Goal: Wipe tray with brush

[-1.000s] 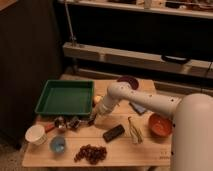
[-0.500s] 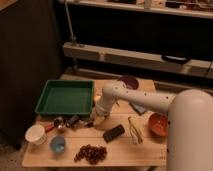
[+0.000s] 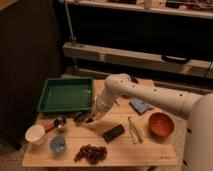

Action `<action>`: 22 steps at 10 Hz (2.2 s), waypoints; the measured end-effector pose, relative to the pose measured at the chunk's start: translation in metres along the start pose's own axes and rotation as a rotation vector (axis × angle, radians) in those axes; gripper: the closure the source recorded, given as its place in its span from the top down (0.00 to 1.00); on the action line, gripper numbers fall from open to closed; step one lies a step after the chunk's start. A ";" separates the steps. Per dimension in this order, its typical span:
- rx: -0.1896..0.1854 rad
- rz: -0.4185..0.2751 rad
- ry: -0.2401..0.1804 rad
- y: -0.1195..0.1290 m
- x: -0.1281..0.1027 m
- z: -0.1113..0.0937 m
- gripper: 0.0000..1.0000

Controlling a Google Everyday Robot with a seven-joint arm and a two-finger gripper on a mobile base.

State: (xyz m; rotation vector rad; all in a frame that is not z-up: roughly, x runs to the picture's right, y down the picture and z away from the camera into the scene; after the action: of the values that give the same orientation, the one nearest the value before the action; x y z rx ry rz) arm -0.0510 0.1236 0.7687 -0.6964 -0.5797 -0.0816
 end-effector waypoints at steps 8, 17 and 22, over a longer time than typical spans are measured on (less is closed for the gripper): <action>0.032 0.006 -0.315 -0.002 -0.065 -0.102 0.14; -0.054 0.254 -0.182 -0.120 -0.082 -0.053 0.14; -0.069 0.275 -0.114 -0.135 -0.069 -0.009 0.14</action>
State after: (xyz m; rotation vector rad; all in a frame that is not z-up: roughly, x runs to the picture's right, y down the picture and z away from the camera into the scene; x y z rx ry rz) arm -0.1401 0.0060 0.8051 -0.8457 -0.5870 0.1957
